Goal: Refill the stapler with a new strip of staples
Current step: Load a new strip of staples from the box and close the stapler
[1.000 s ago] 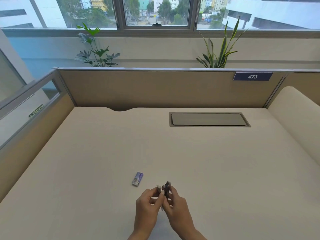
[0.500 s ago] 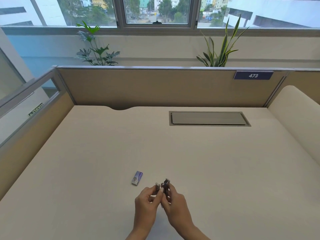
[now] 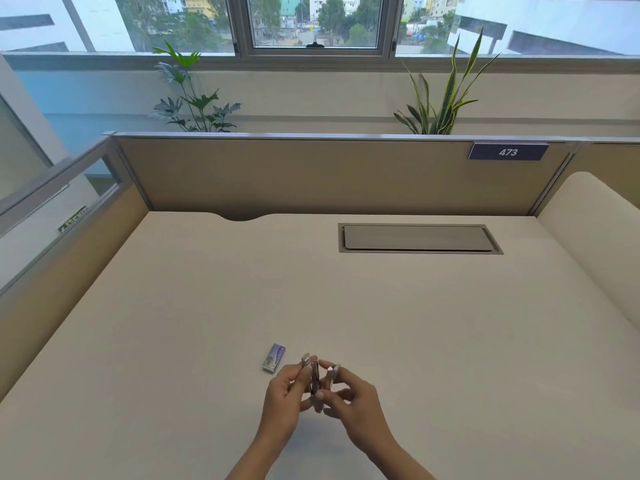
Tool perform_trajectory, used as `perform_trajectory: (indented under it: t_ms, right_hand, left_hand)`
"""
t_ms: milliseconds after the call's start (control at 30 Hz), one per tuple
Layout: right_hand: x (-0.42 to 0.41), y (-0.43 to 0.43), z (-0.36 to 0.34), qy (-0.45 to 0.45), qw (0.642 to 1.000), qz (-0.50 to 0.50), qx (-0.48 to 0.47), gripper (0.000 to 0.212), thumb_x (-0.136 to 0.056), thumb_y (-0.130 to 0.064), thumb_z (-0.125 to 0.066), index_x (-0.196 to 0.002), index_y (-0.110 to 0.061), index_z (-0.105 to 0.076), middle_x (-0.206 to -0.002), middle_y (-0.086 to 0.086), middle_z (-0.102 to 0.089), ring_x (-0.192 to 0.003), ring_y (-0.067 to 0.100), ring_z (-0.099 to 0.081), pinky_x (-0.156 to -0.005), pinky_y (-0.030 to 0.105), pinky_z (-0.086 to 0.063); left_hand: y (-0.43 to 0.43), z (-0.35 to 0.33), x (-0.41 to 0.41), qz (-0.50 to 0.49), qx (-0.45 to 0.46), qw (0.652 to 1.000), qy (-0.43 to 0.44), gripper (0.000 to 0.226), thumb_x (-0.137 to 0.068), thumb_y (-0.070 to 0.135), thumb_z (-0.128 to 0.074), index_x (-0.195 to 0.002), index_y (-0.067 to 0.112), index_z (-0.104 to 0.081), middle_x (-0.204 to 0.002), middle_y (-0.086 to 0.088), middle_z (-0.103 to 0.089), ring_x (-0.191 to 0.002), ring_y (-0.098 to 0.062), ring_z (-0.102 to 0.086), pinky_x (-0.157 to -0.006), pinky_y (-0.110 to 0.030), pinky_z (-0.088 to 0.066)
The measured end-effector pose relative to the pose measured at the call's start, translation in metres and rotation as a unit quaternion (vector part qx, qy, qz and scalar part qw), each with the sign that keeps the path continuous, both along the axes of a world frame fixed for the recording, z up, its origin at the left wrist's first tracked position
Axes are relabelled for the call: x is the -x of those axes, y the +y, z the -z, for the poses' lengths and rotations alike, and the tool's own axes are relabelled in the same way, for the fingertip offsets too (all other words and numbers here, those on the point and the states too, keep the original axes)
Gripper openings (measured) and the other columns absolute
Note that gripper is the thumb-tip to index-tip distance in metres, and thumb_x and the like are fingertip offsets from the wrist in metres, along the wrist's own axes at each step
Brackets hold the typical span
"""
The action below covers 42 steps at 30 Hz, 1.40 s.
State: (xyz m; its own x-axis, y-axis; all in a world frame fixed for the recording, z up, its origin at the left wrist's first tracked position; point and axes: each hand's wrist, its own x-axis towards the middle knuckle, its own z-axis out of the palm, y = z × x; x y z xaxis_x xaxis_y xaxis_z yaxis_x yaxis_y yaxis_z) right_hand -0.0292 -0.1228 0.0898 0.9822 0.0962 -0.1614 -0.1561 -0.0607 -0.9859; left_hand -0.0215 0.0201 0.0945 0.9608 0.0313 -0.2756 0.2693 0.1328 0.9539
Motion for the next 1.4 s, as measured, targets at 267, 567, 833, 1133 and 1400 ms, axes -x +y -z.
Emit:
perform_trajectory:
  t_ms: [267,567,833,1133,1400]
  right_hand:
    - [-0.003,-0.007,-0.008,0.028,0.999,-0.033,-0.006,0.045,-0.074,-0.009,-0.081,-0.109,-0.038,-0.073,-0.1,-0.014,-0.064,-0.084,0.008,-0.069,-0.066,0.038,-0.062]
    - [-0.011,-0.009,-0.015,0.013,0.999,-0.048,0.003,0.028,-0.077,-0.009,-0.08,-0.102,-0.02,-0.074,-0.103,-0.006,-0.065,-0.094,0.016,-0.069,-0.067,0.039,-0.061]
    - [-0.011,-0.005,-0.009,-0.07,0.997,0.004,0.015,0.019,-0.072,-0.004,-0.081,-0.087,-0.013,-0.075,-0.089,-0.005,-0.068,-0.09,0.017,-0.073,-0.07,0.031,-0.058]
    - [-0.011,0.003,-0.004,-0.174,0.978,0.001,0.111,0.022,-0.07,-0.01,-0.076,-0.083,-0.027,-0.07,-0.09,-0.012,-0.065,-0.091,0.014,-0.068,-0.082,0.021,-0.056]
    - [-0.007,0.006,-0.005,-0.196,0.971,0.037,0.128,0.04,-0.071,0.001,-0.073,-0.076,-0.037,-0.063,-0.084,-0.012,-0.063,-0.088,0.013,-0.067,-0.064,0.013,-0.053]
  left_hand:
    - [-0.001,-0.003,-0.003,-0.021,0.065,0.997,0.028,0.019,-0.088,0.019,-0.062,-0.098,0.015,-0.078,-0.099,-0.001,-0.077,-0.09,-0.023,-0.074,-0.068,-0.028,-0.06]
    - [-0.006,-0.006,-0.004,-0.036,0.079,0.995,0.04,0.019,-0.092,0.021,-0.059,-0.095,0.016,-0.077,-0.088,-0.004,-0.078,-0.077,-0.018,-0.074,-0.061,-0.029,-0.059]
    - [-0.018,-0.009,-0.001,-0.09,0.09,0.992,0.024,0.02,-0.094,0.012,-0.056,-0.094,0.014,-0.076,-0.094,0.0,-0.078,-0.081,-0.012,-0.073,-0.062,-0.022,-0.057]
    - [-0.025,-0.007,0.003,-0.135,0.099,0.986,0.02,0.022,-0.096,0.005,-0.05,-0.094,0.01,-0.072,-0.087,0.001,-0.078,-0.082,-0.011,-0.071,-0.068,-0.024,-0.058]
    - [-0.029,-0.009,0.005,-0.137,0.084,0.987,0.001,0.03,-0.096,-0.005,-0.047,-0.087,0.009,-0.071,-0.081,0.0,-0.075,-0.077,-0.015,-0.068,-0.075,-0.03,-0.057]
